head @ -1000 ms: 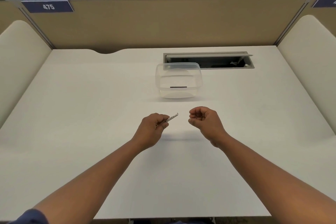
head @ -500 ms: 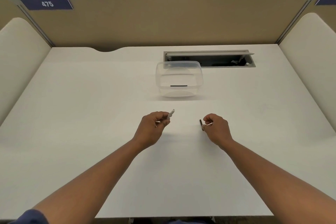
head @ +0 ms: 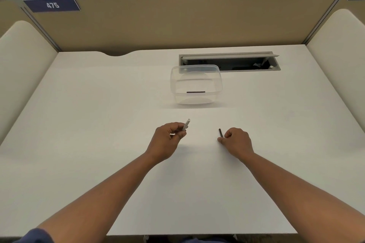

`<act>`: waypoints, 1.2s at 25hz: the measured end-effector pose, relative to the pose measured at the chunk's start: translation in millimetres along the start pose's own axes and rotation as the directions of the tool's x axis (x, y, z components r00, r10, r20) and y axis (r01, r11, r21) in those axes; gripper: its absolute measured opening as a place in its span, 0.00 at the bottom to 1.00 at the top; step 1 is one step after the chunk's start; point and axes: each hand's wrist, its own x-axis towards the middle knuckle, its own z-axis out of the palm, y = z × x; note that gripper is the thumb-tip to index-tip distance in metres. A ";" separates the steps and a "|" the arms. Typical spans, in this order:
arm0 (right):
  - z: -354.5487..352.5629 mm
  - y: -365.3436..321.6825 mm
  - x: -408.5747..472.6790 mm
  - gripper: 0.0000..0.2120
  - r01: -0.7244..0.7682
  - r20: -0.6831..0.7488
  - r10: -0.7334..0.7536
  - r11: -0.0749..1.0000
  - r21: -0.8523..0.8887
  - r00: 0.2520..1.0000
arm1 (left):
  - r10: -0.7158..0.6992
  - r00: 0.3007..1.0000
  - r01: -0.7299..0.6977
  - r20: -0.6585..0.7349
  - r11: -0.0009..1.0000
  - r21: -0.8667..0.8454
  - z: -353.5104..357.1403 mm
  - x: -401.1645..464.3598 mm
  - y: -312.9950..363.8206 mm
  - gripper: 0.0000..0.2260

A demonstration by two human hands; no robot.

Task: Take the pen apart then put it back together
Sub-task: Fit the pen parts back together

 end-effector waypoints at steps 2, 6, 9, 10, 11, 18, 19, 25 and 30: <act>0.2 -0.2 0.7 0.10 -0.008 0.006 0.008 1.000 0.008 1.000 | -0.003 1.000 0.003 0.001 1.000 0.002 -0.6 -0.6 -0.5 0.07; -0.9 -0.2 1.1 0.06 -0.010 0.017 0.010 1.000 0.009 1.000 | -0.014 1.000 0.014 0.000 1.000 0.010 -2.0 -1.1 -1.3 0.07; -2.9 -2.1 -2.2 0.05 0.012 0.023 -0.012 1.000 -0.005 1.000 | -0.026 1.000 0.026 -0.006 1.000 0.004 -3.4 -1.7 -1.4 0.06; -4.3 -4.3 -4.1 0.05 0.025 0.024 -0.026 0.999 0.023 0.999 | -0.024 1.000 0.024 -0.005 1.000 0.006 -3.8 -1.9 -1.4 0.06; -6.4 -8.0 -6.5 0.06 0.042 0.027 -0.044 0.996 0.075 0.999 | -0.022 1.000 0.022 -0.005 1.000 0.009 -4.1 -1.8 -1.1 0.06; -32.5 -53.0 -29.4 0.06 0.195 0.107 -0.277 0.858 0.476 0.955 | -0.023 1.000 0.023 -0.014 1.000 0.016 -1.5 -0.7 -1.7 0.07; -36.2 -58.8 -33.1 0.05 0.220 0.107 -0.313 0.834 0.506 0.944 | -0.021 1.000 0.021 -0.011 1.000 0.019 -1.0 -0.9 -1.2 0.08; -48.8 -79.3 -47.8 0.02 0.373 0.045 -0.449 0.791 0.485 0.893 | -0.004 1.000 0.004 -0.004 1.000 0.026 -1.0 -0.8 2.0 0.08; -50.4 -81.5 -49.7 0.02 0.411 0.033 -0.475 0.793 0.450 0.879 | 0.002 1.000 -0.002 -0.006 0.999 0.044 -1.9 -0.1 0.4 0.07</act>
